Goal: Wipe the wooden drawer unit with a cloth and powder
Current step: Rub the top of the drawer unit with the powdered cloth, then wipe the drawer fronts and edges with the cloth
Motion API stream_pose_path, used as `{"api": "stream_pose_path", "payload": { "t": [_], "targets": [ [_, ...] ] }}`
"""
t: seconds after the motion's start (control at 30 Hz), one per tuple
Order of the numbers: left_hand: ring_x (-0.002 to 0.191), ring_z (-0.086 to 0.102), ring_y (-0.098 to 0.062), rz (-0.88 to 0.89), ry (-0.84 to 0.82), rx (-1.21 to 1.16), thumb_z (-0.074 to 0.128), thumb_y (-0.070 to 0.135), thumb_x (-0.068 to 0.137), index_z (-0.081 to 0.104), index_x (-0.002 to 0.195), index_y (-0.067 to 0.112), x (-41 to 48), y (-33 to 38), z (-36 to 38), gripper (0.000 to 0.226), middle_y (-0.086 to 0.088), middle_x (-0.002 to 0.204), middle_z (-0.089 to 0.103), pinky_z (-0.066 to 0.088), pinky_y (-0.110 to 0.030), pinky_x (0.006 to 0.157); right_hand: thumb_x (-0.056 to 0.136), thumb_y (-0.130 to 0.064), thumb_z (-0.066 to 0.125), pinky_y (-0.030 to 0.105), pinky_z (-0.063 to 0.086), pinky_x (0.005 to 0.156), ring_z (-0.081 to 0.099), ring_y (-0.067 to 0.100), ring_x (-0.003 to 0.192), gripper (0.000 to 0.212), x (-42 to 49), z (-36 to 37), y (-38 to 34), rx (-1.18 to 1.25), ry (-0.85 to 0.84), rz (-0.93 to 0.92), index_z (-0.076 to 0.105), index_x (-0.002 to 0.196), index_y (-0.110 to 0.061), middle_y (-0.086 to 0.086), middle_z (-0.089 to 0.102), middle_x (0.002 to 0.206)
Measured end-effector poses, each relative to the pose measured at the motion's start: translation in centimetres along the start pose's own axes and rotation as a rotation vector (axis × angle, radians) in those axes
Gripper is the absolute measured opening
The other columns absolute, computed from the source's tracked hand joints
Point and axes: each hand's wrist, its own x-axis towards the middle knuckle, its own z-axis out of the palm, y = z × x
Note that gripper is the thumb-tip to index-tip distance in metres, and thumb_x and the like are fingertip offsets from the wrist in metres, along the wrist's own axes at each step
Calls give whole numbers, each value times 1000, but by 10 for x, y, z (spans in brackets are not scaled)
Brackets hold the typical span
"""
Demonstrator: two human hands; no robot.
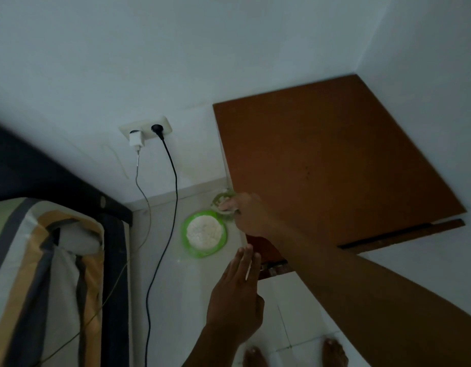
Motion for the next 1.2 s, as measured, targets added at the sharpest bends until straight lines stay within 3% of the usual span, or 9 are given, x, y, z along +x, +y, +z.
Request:
{"api": "stream_pose_path", "payload": {
  "t": [0.1, 0.13, 0.2, 0.27, 0.37, 0.57, 0.7, 0.93, 1.2],
  "targets": [
    [148, -25, -15, -4, 10, 5, 35, 31, 95, -13, 156, 21, 0, 0, 1, 78, 3, 160, -29, 16, -31, 123, 95, -18, 62, 4, 49, 64, 64, -6, 72, 24, -9, -29, 9, 43, 120, -1, 72, 116, -22, 1, 72, 117],
    [148, -24, -14, -4, 21, 5, 36, 31, 95, -13, 156, 21, 0, 1, 2, 78, 3, 160, -29, 17, -30, 122, 94, -28, 65, 10, 53, 72, 66, -4, 77, 24, -14, -38, 17, 44, 239, 7, 72, 116, -23, -1, 73, 117],
    [149, -21, -13, -16, 45, -21, 37, 30, 96, -12, 156, 22, 1, 4, 5, 78, 4, 160, -30, 20, -26, 120, 94, -14, 61, 23, 48, 99, 65, 13, 108, 30, -26, -51, 44, -11, 441, 71, 68, 123, -19, 3, 67, 127],
    [151, -13, -13, -39, 67, -30, 39, 29, 94, -5, 157, 21, 2, 6, 11, 77, 4, 162, -24, 24, -24, 115, 92, 4, 51, 24, 36, 109, 54, 23, 129, 45, -39, -49, 74, -95, 402, 94, 62, 132, -14, 7, 59, 138],
    [152, 11, -19, -43, 97, -37, 47, 29, 87, 18, 157, 14, 2, 7, 13, 77, -2, 166, -1, 37, -26, 107, 95, 3, 48, 29, 20, 121, 32, 22, 147, 51, -59, -23, 100, -271, 273, -71, 46, 145, -9, 7, 40, 154],
    [152, -8, -19, -24, 129, 61, 46, 27, 96, 0, 158, 14, 5, 10, 9, 78, -3, 163, -18, 17, -29, 121, 89, -1, 48, 42, 33, 116, 45, 32, 138, 49, -76, -21, 101, -335, 354, -134, 53, 137, 0, 16, 52, 144],
    [151, -14, -19, -77, 126, 84, 46, 28, 96, -8, 157, 11, 4, 20, 16, 82, -4, 163, -23, 18, -29, 122, 83, 0, 46, 51, 42, 109, 50, 36, 132, 51, -102, -23, 109, -315, 336, -106, 58, 132, 1, 18, 57, 138],
    [151, -15, -21, -63, 208, 100, 46, 36, 96, -15, 154, 8, 2, 28, 31, 89, -7, 161, -27, 14, -27, 122, 86, -6, 33, 49, 40, 110, 51, 37, 130, 52, -117, -11, 118, -282, 414, -131, 59, 131, 1, 18, 58, 137],
    [143, 37, -31, 74, 468, 95, 61, 59, 81, 25, 153, 3, 17, -2, 67, 99, -13, 162, 24, 46, -38, 103, 90, -3, 36, 34, 22, 121, 33, 24, 145, 52, -108, -9, 120, -330, 440, -108, 50, 141, -5, 11, 45, 151]
  ]
}}
